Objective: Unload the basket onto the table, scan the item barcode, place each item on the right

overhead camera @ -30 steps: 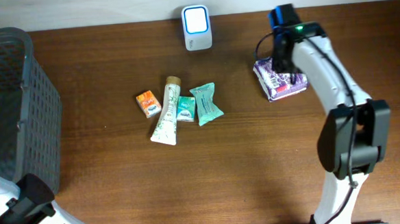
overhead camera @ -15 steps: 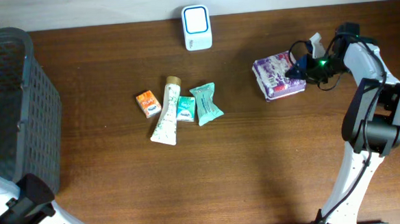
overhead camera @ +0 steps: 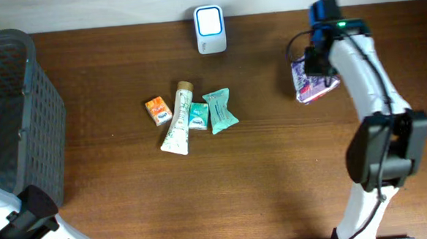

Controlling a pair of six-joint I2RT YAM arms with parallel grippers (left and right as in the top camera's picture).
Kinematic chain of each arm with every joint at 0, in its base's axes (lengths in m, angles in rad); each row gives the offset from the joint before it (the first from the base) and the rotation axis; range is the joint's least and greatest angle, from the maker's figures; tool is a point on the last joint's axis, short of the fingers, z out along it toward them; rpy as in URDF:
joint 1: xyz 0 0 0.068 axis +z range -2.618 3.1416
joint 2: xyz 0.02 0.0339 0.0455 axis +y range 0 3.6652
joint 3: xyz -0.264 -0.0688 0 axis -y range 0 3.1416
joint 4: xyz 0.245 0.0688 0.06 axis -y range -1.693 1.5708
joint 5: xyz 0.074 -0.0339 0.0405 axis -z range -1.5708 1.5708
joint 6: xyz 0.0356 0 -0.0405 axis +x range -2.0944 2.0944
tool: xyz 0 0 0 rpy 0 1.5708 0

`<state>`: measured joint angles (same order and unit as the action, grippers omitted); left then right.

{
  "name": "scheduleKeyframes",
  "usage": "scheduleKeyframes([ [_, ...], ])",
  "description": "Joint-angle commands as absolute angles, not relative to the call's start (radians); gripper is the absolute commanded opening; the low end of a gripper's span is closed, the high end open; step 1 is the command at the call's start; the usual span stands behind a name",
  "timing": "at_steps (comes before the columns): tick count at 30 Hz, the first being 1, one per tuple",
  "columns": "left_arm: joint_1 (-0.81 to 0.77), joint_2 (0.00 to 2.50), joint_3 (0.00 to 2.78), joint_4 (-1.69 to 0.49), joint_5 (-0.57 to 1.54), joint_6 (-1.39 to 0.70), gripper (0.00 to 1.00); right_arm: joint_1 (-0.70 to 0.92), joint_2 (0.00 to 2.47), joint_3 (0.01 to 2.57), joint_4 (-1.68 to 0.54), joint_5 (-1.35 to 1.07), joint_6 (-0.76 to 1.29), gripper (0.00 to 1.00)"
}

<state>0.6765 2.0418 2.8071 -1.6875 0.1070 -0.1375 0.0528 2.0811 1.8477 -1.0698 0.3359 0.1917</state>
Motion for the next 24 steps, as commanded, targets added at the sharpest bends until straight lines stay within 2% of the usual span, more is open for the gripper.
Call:
scheduleKeyframes([
  [1, 0.679, 2.027, 2.814, -1.688, 0.107, -0.125, 0.99, 0.149, 2.159, 1.850, -1.071, 0.485, 0.227, 0.04],
  [2, 0.679, 2.027, 2.814, -1.688, 0.107, -0.125, 0.99, 0.198, 2.177, 1.850, -1.071, 0.473, 0.227, 0.11],
  [4, 0.679, 2.027, 2.814, -1.688, 0.107, -0.125, 0.99, 0.262, 2.177, 1.851, -1.069, 0.451, 0.227, 0.52],
  [5, 0.679, 2.027, 2.814, -1.688, 0.107, -0.125, 0.99, 0.299, 2.175, 1.852, -1.069, 0.442, 0.226, 0.65],
  [9, 0.679, 2.027, 2.814, -1.688, 0.107, -0.125, 0.99, 0.411, 2.172, 1.925, -1.087, 0.368, 0.226, 0.78],
  [10, 0.679, 2.027, 2.814, -1.688, 0.107, -0.125, 0.99, 0.419, 2.172, 1.979, -1.116, 0.368, 0.226, 0.80],
  [12, 0.679, 2.027, 2.814, -1.688, 0.107, -0.125, 0.99, 0.403, 2.172, 2.085, -1.167, 0.353, 0.227, 0.90],
  [16, 0.679, 2.027, 2.814, -1.688, 0.107, -0.125, 0.99, 0.257, 2.177, 2.148, -1.175, 0.137, 0.225, 0.92],
  [20, 0.679, 2.027, 2.814, -1.688, 0.107, -0.125, 0.99, 0.066, 2.259, 2.147, -1.174, -0.341, 0.051, 0.89],
  [21, 0.679, 2.027, 2.814, -1.688, 0.108, -0.125, 0.99, 0.031, 2.290, 2.147, -1.174, -0.418, 0.030, 0.85],
  [22, 0.679, 2.027, 2.814, -1.688, 0.107, -0.125, 0.99, 0.005, 2.330, 2.147, -1.174, -0.509, 0.007, 0.75],
  [24, 0.679, 2.027, 2.814, -1.688, 0.107, -0.125, 0.99, -0.020, 2.408, 2.147, -1.175, -0.649, -0.030, 0.73],
])
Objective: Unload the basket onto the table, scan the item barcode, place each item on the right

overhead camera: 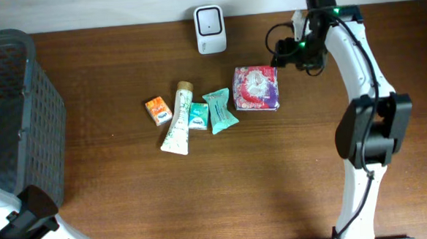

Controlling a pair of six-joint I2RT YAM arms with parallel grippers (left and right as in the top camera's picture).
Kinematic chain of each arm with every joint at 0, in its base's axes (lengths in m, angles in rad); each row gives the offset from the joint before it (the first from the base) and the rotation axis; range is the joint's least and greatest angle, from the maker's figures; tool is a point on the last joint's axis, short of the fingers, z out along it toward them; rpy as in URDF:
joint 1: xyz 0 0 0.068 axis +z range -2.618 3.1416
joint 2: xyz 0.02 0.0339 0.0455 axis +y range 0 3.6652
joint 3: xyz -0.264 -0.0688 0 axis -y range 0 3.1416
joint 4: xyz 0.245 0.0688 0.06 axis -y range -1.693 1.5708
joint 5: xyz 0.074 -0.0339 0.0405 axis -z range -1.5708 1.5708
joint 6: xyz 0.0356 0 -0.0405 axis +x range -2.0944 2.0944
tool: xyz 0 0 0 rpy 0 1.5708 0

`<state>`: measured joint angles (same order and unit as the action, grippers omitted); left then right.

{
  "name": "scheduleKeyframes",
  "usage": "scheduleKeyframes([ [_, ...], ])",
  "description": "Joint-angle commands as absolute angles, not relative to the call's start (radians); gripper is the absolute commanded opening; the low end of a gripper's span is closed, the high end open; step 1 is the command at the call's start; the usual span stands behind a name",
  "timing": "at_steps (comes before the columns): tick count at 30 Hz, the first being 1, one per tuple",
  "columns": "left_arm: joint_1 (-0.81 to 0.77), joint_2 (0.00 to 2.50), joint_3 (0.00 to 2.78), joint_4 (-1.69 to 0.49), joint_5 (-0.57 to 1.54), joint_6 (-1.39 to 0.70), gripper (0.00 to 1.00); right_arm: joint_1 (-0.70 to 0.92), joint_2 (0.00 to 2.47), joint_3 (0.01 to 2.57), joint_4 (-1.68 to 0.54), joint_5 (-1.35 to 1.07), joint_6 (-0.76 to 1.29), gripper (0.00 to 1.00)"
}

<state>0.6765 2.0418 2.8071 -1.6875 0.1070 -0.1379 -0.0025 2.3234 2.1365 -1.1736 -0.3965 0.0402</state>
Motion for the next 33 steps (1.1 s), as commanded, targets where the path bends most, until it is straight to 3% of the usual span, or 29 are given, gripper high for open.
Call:
scheduleKeyframes([
  [1, 0.679, 2.027, 2.814, -1.688, 0.107, -0.125, 0.99, -0.020, 2.430, 2.147, -1.175, -0.672, -0.030, 0.74],
  [6, 0.679, 2.027, 2.814, -1.688, 0.107, -0.125, 0.99, 0.013, 2.514, 2.143, -1.175, -0.722, -0.049, 0.73],
  [7, 0.679, 2.027, 2.814, -1.688, 0.107, -0.125, 0.99, 0.022, 2.516, 2.143, -1.174, -0.722, -0.049, 0.56],
  [8, 0.679, 2.027, 2.814, -1.688, 0.107, -0.125, 0.99, 0.033, 2.516, 2.143, -1.173, -0.723, -0.048, 0.17],
  [9, 0.679, 2.027, 2.814, -1.688, 0.107, -0.125, 0.99, 0.044, 2.516, 2.143, -1.173, -0.735, -0.044, 0.04],
  [14, 0.679, 2.027, 2.814, -1.688, 0.107, -0.125, 0.99, 0.057, 2.512, 2.152, -1.103, -0.860, 0.017, 0.04],
  [19, 0.679, 2.027, 2.814, -1.688, 0.107, -0.125, 0.99, 0.051, 2.504, 2.421, -1.063, -0.919, 0.127, 0.04],
  [26, 0.679, 2.027, 2.814, -1.688, 0.107, -0.125, 0.99, 0.127, 2.509, 2.459, -0.532, -0.665, 0.400, 0.04],
  [31, 0.679, 2.027, 2.814, -1.688, 0.107, -0.125, 0.99, 0.216, 2.521, 2.445, -0.397, -0.490, 0.401, 0.04],
  [32, 0.679, 2.027, 2.814, -1.688, 0.107, -0.125, 0.99, 0.218, 2.521, 2.445, -0.429, -0.427, 0.401, 0.12],
  [33, 0.679, 2.027, 2.814, -1.688, 0.107, -0.125, 0.99, 0.212, 2.521, 2.446, -0.451, -0.405, 0.398, 0.36],
])
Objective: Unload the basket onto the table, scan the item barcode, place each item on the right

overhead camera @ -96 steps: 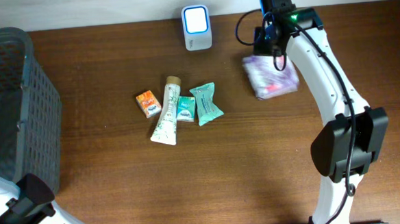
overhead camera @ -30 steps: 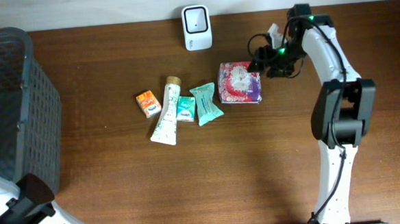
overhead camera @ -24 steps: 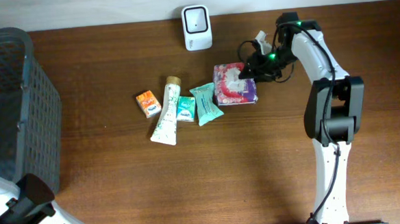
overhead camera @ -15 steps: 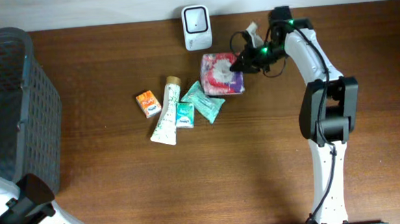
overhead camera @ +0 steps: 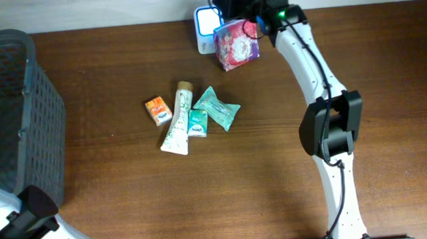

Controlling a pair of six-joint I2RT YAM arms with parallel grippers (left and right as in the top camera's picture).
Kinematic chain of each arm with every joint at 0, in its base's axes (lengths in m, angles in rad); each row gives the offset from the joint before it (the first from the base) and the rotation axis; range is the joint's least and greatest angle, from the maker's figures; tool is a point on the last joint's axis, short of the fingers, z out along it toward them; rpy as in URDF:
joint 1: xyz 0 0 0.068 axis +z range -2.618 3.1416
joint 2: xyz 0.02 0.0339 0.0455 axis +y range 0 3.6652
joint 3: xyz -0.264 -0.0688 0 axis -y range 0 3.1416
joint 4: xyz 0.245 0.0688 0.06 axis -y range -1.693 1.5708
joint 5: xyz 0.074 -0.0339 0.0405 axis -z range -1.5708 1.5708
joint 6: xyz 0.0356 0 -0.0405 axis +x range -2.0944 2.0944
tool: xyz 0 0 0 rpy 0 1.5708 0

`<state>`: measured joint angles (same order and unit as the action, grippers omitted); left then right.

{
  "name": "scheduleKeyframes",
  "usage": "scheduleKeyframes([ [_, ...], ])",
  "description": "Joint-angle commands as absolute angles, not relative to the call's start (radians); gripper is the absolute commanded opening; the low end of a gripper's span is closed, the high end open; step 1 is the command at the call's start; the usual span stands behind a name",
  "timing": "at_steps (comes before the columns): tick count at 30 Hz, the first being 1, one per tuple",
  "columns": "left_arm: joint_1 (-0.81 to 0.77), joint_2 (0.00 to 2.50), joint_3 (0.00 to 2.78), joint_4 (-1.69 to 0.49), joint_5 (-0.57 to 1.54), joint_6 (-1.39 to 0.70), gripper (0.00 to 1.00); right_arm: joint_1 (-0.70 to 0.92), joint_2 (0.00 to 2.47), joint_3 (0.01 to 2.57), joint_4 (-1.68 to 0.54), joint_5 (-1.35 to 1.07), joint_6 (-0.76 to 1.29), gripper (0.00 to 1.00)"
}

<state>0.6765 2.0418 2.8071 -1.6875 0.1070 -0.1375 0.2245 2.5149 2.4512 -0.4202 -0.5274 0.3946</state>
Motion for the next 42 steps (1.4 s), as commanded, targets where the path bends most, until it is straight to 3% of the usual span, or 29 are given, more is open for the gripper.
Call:
scheduleKeyframes([
  [1, 0.679, 2.027, 2.814, -1.688, 0.107, -0.125, 0.99, 0.189, 2.521, 2.446, -0.485, -0.411, 0.398, 0.51],
  [4, 0.679, 2.027, 2.814, -1.688, 0.107, -0.125, 0.99, 0.079, 2.514, 2.452, -0.618, -0.516, 0.378, 0.58],
  [6, 0.679, 2.027, 2.814, -1.688, 0.107, -0.125, 0.99, -0.019, 2.514, 2.452, -0.626, -0.780, 0.289, 0.70],
  [9, 0.679, 2.027, 2.814, -1.688, 0.107, -0.125, 0.99, -0.104, 2.517, 2.444, -0.691, -0.854, 0.106, 0.77],
  [16, 0.679, 2.027, 2.814, -1.688, 0.107, -0.125, 0.99, -0.014, 2.655, 2.436, -0.564, -0.838, 0.029, 0.96],
  [24, 0.679, 2.027, 2.814, -1.688, 0.107, -0.125, 0.99, 0.045, 2.741, 2.424, -0.572, -0.748, -0.022, 0.95],
  [25, 0.679, 2.027, 2.814, -1.688, 0.107, -0.125, 0.99, 0.049, 2.751, 2.409, -0.572, -0.748, -0.023, 0.85],
  [27, 0.679, 2.027, 2.814, -1.688, 0.107, -0.125, 0.99, 0.049, 2.752, 2.397, -0.582, -0.751, -0.022, 0.38],
  [28, 0.679, 2.027, 2.814, -1.688, 0.107, -0.125, 0.99, 0.047, 2.749, 2.403, -0.601, -0.758, -0.018, 0.25],
  [29, 0.679, 2.027, 2.814, -1.688, 0.107, -0.125, 0.99, 0.038, 2.738, 2.418, -0.640, -0.793, -0.019, 0.04],
  [36, 0.679, 2.027, 2.814, -1.688, 0.107, -0.125, 0.99, -0.035, 2.513, 2.465, -0.932, -0.851, 0.015, 0.04],
  [40, 0.679, 2.027, 2.814, -1.688, 0.107, -0.125, 0.99, 0.006, 2.454, 2.464, -0.857, -0.878, 0.130, 0.04],
  [42, 0.679, 2.027, 2.814, -1.688, 0.107, -0.125, 0.99, 0.063, 2.460, 2.458, -0.756, -0.752, 0.249, 0.04],
])
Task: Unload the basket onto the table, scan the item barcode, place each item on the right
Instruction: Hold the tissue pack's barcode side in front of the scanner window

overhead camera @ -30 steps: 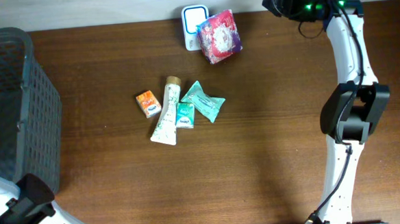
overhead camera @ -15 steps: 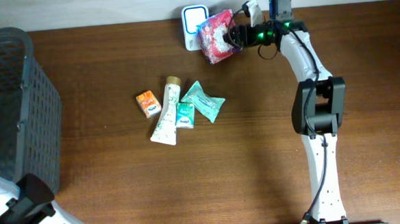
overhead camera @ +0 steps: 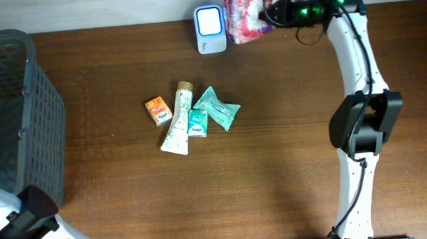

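Note:
A pink and purple patterned packet (overhead camera: 248, 14) hangs at the table's far edge, just right of the white barcode scanner (overhead camera: 210, 29), whose window glows pale blue. My right gripper (overhead camera: 272, 14) is shut on the packet's right side, its arm reaching in from the right. The left gripper is out of view; only the base of the left arm (overhead camera: 21, 221) shows at the bottom left.
A dark mesh basket (overhead camera: 12, 115) stands at the left edge. In the middle of the table lie an orange packet (overhead camera: 158, 111), a white tube (overhead camera: 178, 127), a small teal box (overhead camera: 197, 122) and a teal pouch (overhead camera: 217, 109).
The right gripper has moved to the right with the packet. The packet was in front of the scanner; it now hangs beside the scanner's right side at the table's far edge.
The right gripper held the packet at the far right of the table. Then the packet was near the middle, beside the teal pouch, which afterwards lay shifted and turned. Later the packet covered the scanner's right side, and now it hangs right of it.

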Controlling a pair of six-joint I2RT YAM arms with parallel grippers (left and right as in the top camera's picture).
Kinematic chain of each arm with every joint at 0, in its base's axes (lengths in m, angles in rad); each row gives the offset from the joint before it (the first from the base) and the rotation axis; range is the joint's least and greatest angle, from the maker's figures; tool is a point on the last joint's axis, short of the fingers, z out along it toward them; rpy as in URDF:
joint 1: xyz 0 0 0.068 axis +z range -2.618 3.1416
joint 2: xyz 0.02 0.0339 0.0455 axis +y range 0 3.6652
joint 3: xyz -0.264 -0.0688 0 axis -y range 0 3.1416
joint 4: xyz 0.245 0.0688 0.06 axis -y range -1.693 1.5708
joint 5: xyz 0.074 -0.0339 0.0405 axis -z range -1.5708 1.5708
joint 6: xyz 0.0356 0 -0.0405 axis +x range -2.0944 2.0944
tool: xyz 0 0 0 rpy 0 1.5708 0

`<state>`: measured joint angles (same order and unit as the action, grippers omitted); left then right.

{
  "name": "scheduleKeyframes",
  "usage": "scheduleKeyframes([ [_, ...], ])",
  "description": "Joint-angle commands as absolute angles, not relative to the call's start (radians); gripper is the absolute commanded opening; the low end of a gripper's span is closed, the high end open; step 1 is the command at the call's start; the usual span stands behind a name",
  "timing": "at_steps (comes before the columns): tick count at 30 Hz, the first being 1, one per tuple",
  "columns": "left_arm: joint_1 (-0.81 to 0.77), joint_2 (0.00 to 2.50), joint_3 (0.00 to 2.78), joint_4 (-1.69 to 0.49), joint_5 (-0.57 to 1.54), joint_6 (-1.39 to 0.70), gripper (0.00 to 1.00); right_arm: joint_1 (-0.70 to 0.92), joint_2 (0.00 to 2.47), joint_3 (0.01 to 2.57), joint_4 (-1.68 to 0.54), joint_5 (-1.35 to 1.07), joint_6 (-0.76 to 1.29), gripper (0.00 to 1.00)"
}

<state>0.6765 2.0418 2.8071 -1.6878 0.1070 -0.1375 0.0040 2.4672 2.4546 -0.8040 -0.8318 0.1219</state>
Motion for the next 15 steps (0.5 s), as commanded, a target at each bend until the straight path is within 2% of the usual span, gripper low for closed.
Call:
scheduleKeyframes([
  [1, 0.679, 2.027, 2.814, -1.688, 0.107, -0.125, 0.99, 0.100, 2.460, 2.457, -0.701, -0.666, 0.298, 0.04],
  [5, 0.679, 2.027, 2.814, -1.688, 0.108, -0.125, 0.99, 0.258, 2.477, 2.457, -0.561, -0.300, 0.369, 0.04],
  [7, 0.679, 2.027, 2.814, -1.688, 0.107, -0.125, 0.99, 0.297, 2.500, 2.457, -0.529, -0.226, 0.368, 0.04],
  [13, 0.679, 2.027, 2.814, -1.688, 0.107, -0.125, 0.99, 0.300, 2.571, 2.457, -0.476, -0.213, 0.370, 0.04],
  [15, 0.679, 2.027, 2.814, -1.688, 0.107, -0.125, 0.99, 0.278, 2.557, 2.458, -0.482, -0.299, 0.377, 0.04],
])
